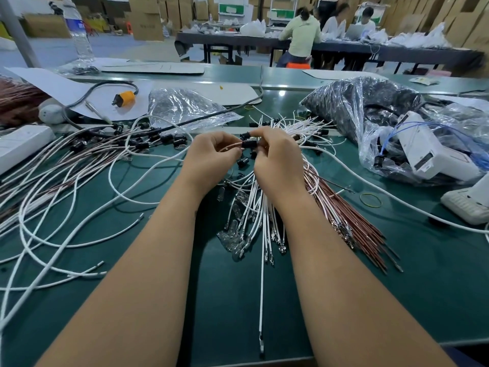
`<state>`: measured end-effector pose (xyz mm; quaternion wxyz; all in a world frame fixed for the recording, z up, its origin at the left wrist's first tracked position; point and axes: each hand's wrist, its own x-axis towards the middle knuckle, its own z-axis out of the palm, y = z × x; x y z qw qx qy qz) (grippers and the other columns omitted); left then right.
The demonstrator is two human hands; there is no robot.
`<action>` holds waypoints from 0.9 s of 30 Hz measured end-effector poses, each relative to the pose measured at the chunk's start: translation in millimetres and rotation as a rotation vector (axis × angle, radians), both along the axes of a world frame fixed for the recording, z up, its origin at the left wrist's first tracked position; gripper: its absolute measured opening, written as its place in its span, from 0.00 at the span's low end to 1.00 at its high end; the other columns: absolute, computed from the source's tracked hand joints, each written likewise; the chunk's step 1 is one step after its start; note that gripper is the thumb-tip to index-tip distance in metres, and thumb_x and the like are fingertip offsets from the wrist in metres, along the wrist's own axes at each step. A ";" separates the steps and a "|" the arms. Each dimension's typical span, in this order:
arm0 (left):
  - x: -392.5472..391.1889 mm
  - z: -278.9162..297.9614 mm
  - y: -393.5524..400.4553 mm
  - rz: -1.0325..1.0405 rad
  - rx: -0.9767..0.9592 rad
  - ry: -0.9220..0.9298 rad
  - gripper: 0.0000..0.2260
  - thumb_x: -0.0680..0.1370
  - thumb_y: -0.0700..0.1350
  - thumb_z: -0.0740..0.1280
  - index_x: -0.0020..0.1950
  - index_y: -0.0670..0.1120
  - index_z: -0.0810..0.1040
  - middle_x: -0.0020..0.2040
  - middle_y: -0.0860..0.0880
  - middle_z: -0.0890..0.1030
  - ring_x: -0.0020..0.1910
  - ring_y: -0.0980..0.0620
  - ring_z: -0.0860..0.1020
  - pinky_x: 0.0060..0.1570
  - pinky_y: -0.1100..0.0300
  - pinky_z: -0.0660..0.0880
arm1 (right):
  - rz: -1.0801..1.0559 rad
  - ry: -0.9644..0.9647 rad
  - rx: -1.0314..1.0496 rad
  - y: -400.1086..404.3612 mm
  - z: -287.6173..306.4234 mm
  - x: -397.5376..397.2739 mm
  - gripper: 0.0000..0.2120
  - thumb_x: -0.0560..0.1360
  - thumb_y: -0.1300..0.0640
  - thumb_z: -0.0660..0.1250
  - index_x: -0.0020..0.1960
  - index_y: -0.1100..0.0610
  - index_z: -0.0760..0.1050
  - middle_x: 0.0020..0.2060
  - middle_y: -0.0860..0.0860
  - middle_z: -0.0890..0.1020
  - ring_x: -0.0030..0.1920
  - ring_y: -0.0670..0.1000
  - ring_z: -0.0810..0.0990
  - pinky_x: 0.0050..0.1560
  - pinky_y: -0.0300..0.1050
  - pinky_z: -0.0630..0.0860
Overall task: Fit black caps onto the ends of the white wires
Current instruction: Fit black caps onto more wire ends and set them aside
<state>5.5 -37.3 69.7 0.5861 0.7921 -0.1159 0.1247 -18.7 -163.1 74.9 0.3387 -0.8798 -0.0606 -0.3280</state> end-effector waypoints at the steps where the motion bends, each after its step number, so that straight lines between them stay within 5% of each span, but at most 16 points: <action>1: -0.3 0.1 -0.4 0.008 0.025 -0.034 0.05 0.75 0.38 0.69 0.44 0.47 0.81 0.34 0.53 0.80 0.28 0.63 0.74 0.30 0.71 0.72 | 0.009 0.005 -0.016 0.5 -0.2 0.3 0.17 0.73 0.70 0.61 0.59 0.61 0.79 0.52 0.55 0.81 0.55 0.53 0.75 0.58 0.43 0.70; 5: -1.6 1.7 -1.7 0.074 0.153 -0.158 0.04 0.76 0.38 0.68 0.45 0.47 0.79 0.36 0.53 0.79 0.31 0.66 0.75 0.35 0.73 0.70 | 0.013 0.024 -0.109 1.5 -1.9 2.8 0.10 0.76 0.64 0.64 0.56 0.61 0.79 0.50 0.54 0.79 0.52 0.53 0.74 0.55 0.45 0.70; 7: 0.3 1.4 2.7 0.250 0.266 -0.191 0.03 0.77 0.41 0.67 0.47 0.46 0.81 0.39 0.51 0.80 0.39 0.55 0.78 0.46 0.60 0.75 | -0.076 0.024 -0.156 -3.0 -3.5 5.1 0.08 0.78 0.61 0.64 0.56 0.59 0.78 0.48 0.53 0.80 0.49 0.52 0.74 0.52 0.44 0.69; 11: 1.3 0.3 20.8 0.682 0.535 -0.093 0.07 0.77 0.44 0.64 0.52 0.49 0.81 0.54 0.48 0.78 0.60 0.42 0.68 0.58 0.48 0.61 | -0.227 0.017 -0.195 -9.8 -4.5 5.3 0.09 0.79 0.59 0.61 0.56 0.57 0.77 0.47 0.52 0.81 0.49 0.53 0.76 0.54 0.46 0.69; 15: -4.2 1.5 12.9 0.618 0.669 -0.265 0.21 0.71 0.38 0.64 0.63 0.50 0.74 0.66 0.49 0.70 0.68 0.45 0.61 0.65 0.44 0.54 | -0.197 0.016 -0.217 -6.6 -4.4 4.7 0.08 0.79 0.60 0.62 0.55 0.57 0.77 0.46 0.52 0.81 0.47 0.53 0.76 0.51 0.45 0.68; 19: -8.4 4.0 -5.3 0.311 0.711 -0.559 0.15 0.75 0.40 0.65 0.61 0.48 0.79 0.58 0.49 0.80 0.62 0.45 0.69 0.58 0.52 0.58 | -0.065 -0.002 -0.168 -1.3 -1.6 3.1 0.10 0.79 0.59 0.62 0.57 0.58 0.78 0.50 0.52 0.82 0.50 0.53 0.77 0.52 0.45 0.69; 23: -1.7 2.7 1.3 0.319 0.685 -0.484 0.10 0.80 0.43 0.62 0.56 0.46 0.82 0.51 0.47 0.84 0.53 0.43 0.75 0.56 0.49 0.67 | -0.072 -0.004 -0.235 -1.2 -3.1 2.9 0.09 0.79 0.56 0.63 0.57 0.55 0.77 0.51 0.50 0.81 0.51 0.51 0.76 0.53 0.44 0.64; 27: 0.7 0.1 7.5 0.501 0.743 -0.315 0.09 0.79 0.42 0.60 0.52 0.46 0.81 0.47 0.46 0.82 0.53 0.43 0.73 0.48 0.54 0.60 | -0.097 0.021 -0.215 -3.8 -4.0 4.1 0.08 0.79 0.57 0.63 0.57 0.55 0.77 0.50 0.49 0.82 0.51 0.49 0.76 0.53 0.43 0.63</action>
